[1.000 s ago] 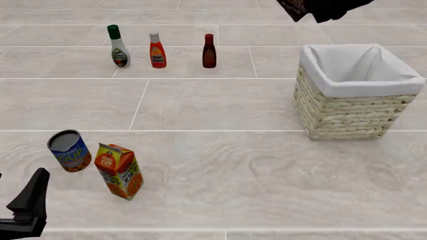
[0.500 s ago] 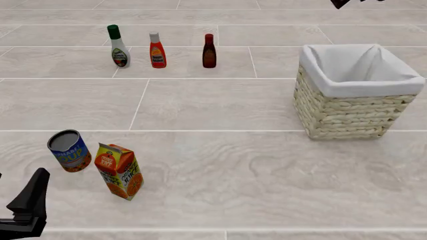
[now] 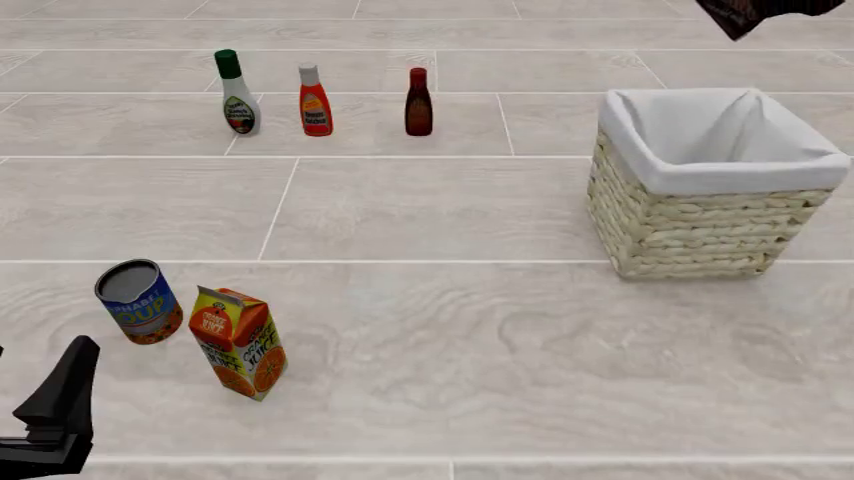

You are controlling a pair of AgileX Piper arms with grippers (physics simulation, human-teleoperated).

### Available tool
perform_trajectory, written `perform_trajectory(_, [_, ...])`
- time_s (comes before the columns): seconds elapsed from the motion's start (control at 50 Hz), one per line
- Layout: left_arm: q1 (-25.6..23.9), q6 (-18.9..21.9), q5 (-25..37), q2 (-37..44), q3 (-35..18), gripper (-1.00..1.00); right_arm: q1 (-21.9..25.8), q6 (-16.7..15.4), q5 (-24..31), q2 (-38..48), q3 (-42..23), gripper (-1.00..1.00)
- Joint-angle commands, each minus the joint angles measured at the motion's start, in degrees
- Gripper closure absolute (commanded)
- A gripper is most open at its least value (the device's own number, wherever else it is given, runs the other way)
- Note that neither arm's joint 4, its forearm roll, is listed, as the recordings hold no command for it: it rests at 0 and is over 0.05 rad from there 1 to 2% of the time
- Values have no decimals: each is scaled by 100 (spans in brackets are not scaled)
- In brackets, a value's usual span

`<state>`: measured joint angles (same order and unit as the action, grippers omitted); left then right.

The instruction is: Pick the chocolate pudding and place it in the basket.

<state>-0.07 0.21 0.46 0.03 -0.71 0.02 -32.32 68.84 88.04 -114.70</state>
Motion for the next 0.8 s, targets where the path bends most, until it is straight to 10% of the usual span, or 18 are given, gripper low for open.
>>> perform_trajectory(0.02, [5, 3, -8, 1, 6, -100, -443, -245, 100, 259, -177, 100])
perform_trajectory(0.8, [3, 3, -8, 1, 6, -100, -820, -1101, 104, 1533, -975, 100])
